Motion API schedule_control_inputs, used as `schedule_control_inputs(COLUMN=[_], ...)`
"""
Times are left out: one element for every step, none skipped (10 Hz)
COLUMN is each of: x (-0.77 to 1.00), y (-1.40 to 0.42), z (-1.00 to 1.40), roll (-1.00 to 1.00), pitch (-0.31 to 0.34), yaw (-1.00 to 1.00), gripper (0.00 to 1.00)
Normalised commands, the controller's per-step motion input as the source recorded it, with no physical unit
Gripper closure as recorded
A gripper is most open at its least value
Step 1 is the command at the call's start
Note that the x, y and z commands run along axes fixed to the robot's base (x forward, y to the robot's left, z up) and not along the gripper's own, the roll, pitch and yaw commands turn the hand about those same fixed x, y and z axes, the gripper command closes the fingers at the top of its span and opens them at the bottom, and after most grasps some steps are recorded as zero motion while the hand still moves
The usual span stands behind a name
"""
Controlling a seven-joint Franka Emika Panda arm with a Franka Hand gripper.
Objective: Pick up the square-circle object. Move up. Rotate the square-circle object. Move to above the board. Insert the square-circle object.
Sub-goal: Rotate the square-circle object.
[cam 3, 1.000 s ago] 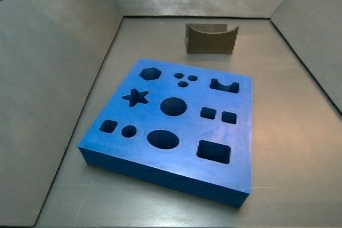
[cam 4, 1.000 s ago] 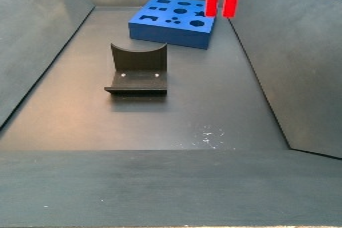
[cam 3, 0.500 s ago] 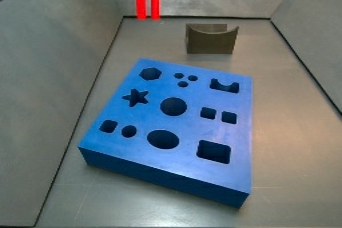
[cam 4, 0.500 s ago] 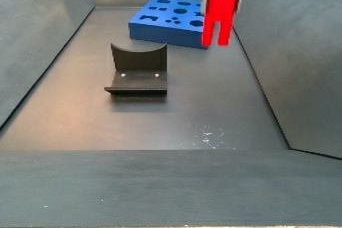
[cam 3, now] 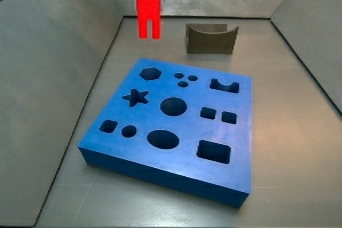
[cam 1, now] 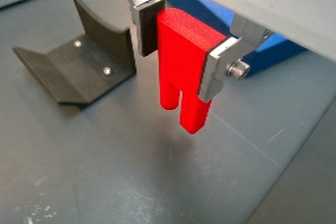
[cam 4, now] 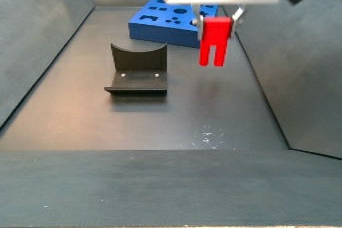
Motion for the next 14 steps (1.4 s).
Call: schedule_control_inputs(x=[0.02, 0.02, 0.02, 0.03, 0.02, 0.0, 0.0, 0.01, 0.0, 0.0, -0.01, -0.04, -0.03, -0.01], y=[0.01, 0.01, 0.01, 0.01, 0.01, 0.0, 0.0, 0.01, 0.0, 0.0, 0.0, 0.0, 0.0, 0.01], z=[-0.77, -0.67, -0.47, -0.32, -0.27, -0.27, -0.27, -0.27, 0.0, 1.0, 1.0, 0.93, 0.78, 0.56], roll=[-0.02, -0.03, -0.03, -0.03, -0.03, -0.04, -0.03, -0.03, -0.03, -0.03, -0.03, -0.04, -0.03, -0.03], pitch=[-0.041, -0.043, -0.037, -0.035, -0.028, -0.012, -0.012, -0.013, -0.013, -0.019, -0.012, 0.024, 0.037, 0.049], yaw=[-0.05, -0.05, -0.04, -0.04, -0.04, -0.04, -0.04, -0.04, -0.04, -0.04, -0.04, -0.04, -0.04, -0.04], gripper=[1.0, 1.0, 1.0, 1.0, 1.0, 1.0, 1.0, 1.0, 0.0, 0.0, 0.0, 0.0, 0.0, 0.0])
